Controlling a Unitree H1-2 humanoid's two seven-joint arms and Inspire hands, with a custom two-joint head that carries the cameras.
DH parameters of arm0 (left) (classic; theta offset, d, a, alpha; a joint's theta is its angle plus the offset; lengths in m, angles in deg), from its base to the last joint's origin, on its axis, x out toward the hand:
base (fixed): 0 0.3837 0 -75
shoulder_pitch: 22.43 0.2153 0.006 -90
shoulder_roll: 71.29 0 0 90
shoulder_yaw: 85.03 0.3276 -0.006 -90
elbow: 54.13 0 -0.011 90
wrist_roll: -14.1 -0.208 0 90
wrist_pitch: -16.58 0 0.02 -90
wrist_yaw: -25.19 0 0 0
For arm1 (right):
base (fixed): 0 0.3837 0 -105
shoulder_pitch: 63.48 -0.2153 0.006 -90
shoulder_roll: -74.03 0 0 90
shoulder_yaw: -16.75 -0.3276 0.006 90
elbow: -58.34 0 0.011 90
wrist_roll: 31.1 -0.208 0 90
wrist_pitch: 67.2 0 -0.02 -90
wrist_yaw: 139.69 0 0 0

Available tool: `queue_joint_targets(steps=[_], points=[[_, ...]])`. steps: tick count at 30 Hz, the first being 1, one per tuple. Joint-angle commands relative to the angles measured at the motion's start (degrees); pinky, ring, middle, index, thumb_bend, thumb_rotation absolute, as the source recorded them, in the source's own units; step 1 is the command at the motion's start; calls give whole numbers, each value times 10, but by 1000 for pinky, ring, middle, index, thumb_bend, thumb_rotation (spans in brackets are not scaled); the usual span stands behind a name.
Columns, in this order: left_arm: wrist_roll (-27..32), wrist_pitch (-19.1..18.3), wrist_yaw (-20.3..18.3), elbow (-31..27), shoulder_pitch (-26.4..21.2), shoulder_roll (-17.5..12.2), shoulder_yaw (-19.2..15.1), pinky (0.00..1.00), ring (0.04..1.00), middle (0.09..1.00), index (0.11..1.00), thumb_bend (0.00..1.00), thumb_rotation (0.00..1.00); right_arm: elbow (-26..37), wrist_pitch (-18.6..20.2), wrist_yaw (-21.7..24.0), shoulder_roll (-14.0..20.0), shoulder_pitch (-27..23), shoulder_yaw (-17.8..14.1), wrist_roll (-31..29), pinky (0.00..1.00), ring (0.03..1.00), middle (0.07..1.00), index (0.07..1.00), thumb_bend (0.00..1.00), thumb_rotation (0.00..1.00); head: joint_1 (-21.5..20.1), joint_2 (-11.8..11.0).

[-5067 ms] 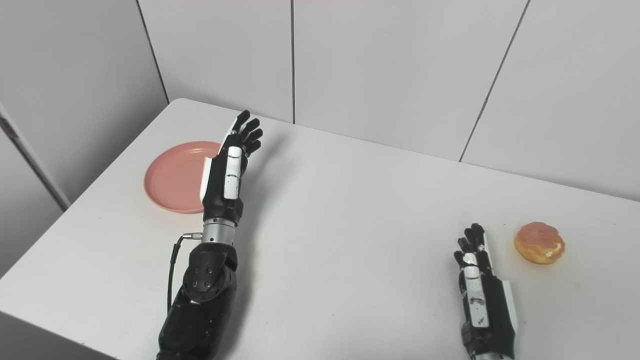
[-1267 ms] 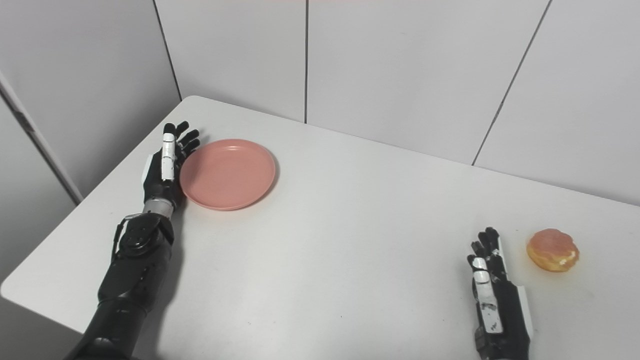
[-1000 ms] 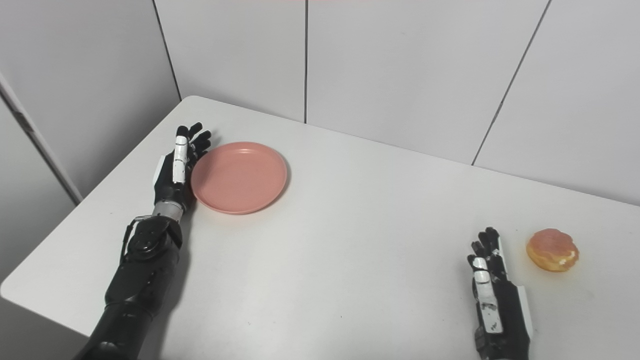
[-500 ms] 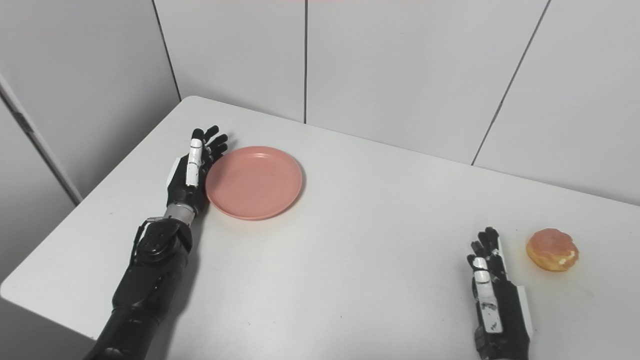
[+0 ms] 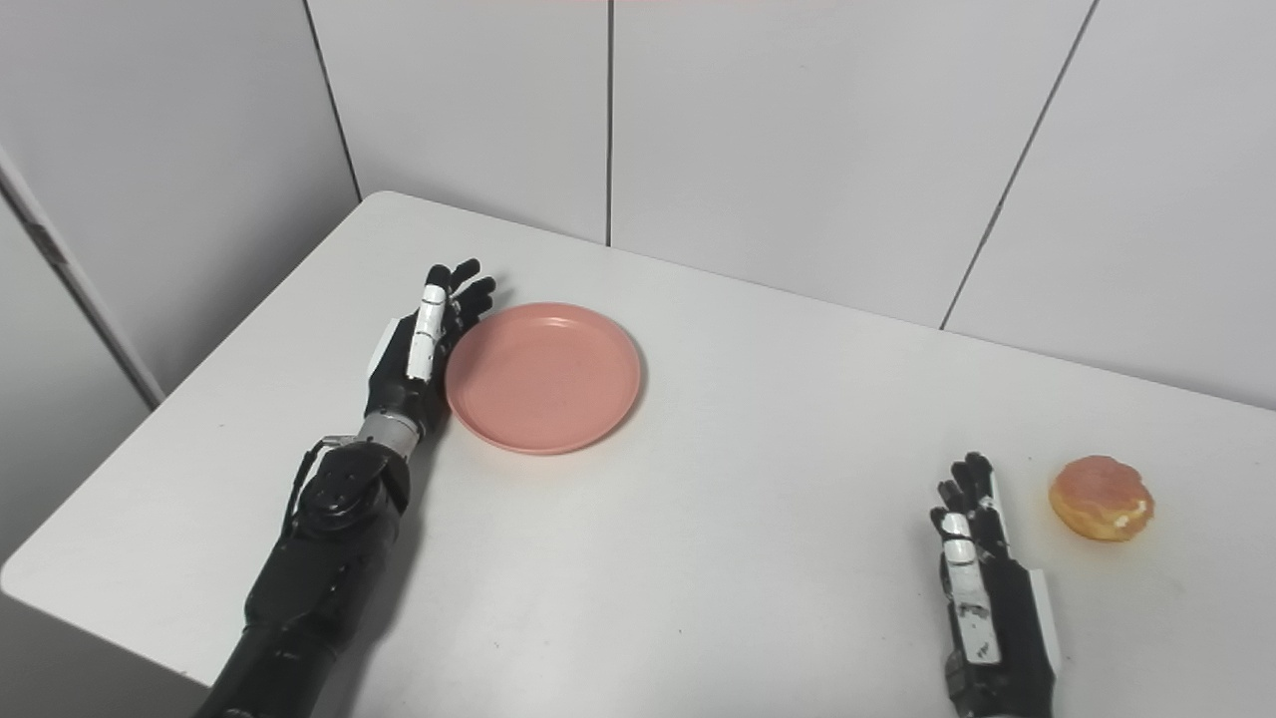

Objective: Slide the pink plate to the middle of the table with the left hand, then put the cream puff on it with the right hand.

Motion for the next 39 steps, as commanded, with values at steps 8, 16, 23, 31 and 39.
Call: queue_joint_targets(steps=[8, 16, 23, 31, 39], points=[[-7, -1, -15, -17, -4, 7, 13, 930, 894, 864, 867, 720, 1000, 11, -7, 4, 2, 4, 0, -1, 1000, 1000, 1000, 1000, 551, 830, 0, 0], [-6, -14, -19, -29, -2, 9, 21, 934, 894, 869, 874, 709, 1000, 6, -13, 3, 3, 3, 0, 6, 1000, 1000, 1000, 1000, 541, 834, 0, 1], [-10, -21, -20, -35, 0, 11, 28, 937, 896, 869, 871, 700, 1000, 8, -10, 4, 3, 4, -2, 0, 1000, 1000, 1000, 1000, 541, 820, 0, 2], [-15, -18, -35, -30, -1, 14, 36, 970, 909, 880, 880, 698, 1000, 7, -11, 4, 3, 3, -1, 1, 1000, 1000, 996, 1000, 539, 818, -2, 3], [-18, -13, -44, -24, -1, 18, 44, 967, 904, 858, 873, 701, 1000, 8, -7, 5, 0, 3, -2, -5, 1000, 1000, 998, 1000, 528, 801, -5, 6]])
